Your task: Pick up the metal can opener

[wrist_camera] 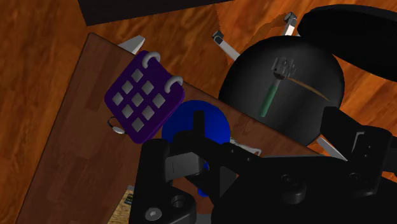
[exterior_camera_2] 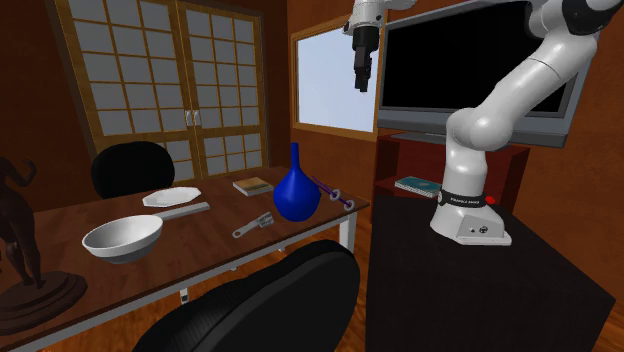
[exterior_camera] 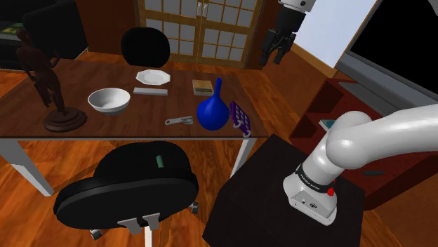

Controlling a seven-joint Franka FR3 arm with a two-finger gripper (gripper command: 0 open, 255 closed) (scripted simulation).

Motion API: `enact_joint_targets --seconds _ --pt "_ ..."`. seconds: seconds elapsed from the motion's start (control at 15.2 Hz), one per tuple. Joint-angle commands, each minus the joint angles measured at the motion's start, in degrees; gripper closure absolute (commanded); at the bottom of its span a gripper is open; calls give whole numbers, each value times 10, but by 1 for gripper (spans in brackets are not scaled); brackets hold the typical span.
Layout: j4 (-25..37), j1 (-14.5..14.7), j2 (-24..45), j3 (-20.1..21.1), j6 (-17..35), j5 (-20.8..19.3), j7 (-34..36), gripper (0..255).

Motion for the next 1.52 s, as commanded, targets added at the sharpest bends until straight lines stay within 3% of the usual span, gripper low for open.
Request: enact_joint_targets --seconds 0.0,0.73,1.45 --pt "0 0 0 0 0 0 0 0" --pt "-1 27 197 -18 177 -22 -120 0" --pt "87 46 432 -17 305 -33 -222 0"
